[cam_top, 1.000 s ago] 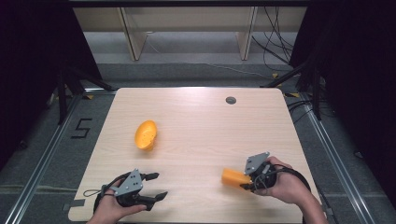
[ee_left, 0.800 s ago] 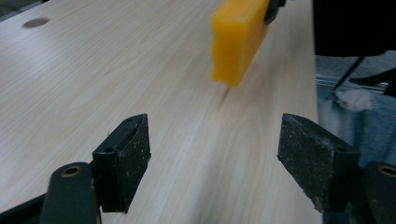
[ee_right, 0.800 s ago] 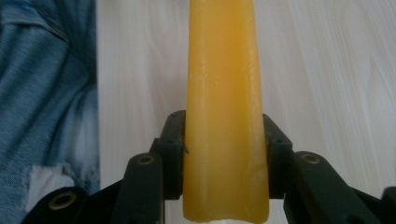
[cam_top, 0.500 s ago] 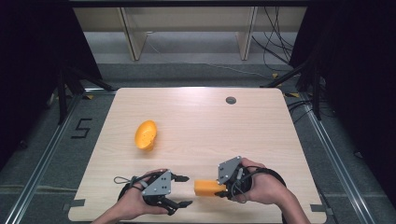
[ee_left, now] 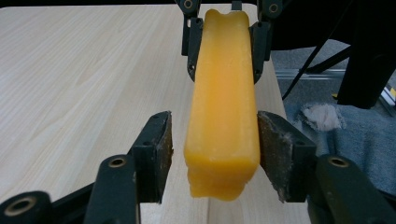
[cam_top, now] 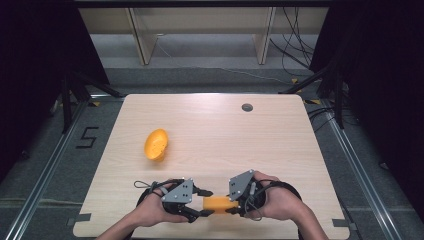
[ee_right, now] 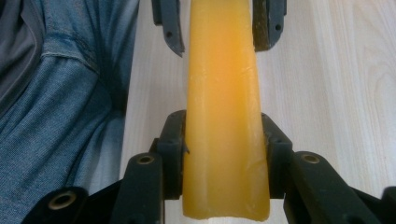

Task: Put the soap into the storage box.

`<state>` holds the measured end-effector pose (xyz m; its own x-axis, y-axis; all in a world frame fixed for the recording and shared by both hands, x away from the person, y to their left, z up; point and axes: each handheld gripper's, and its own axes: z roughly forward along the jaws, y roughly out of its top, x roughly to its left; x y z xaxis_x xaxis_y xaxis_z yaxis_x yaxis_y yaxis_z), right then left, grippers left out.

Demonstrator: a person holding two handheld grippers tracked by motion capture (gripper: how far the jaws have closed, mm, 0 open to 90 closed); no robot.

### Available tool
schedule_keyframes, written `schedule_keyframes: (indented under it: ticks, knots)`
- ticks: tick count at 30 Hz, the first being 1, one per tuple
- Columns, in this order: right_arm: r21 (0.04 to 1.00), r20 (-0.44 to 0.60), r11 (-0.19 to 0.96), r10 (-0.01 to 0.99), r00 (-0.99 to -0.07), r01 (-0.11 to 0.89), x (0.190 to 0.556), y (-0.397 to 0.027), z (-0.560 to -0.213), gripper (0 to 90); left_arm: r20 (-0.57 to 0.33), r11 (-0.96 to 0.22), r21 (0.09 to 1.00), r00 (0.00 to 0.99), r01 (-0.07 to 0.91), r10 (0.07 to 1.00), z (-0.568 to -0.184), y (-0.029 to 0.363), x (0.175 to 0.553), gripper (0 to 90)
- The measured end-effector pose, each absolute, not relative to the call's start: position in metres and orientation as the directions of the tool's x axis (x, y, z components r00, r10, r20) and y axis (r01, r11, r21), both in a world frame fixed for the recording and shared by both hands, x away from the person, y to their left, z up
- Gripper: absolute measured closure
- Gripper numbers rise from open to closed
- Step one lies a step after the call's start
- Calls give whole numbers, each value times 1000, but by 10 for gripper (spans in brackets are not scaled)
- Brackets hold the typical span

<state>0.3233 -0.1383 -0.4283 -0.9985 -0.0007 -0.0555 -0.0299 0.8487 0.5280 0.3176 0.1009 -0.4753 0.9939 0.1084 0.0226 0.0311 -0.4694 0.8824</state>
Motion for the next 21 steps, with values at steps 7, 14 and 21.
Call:
schedule_keyframes:
  ticks: [7, 14, 21]
  knots:
    - [530, -70, 846, -24, -997, -57, 321, -133, -428, 616, 2, -459, 888, 996, 38, 88, -477, 97, 318, 498]
    - [532, -84, 842, -50, -995, -88, 320, -133, -427, 616, 28, -468, 884, 998, -1, 51, -476, 95, 315, 600]
    - [546, -83, 831, -73, -994, -106, 319, -134, -427, 612, 25, -468, 884, 998, 8, 65, -474, 96, 312, 605]
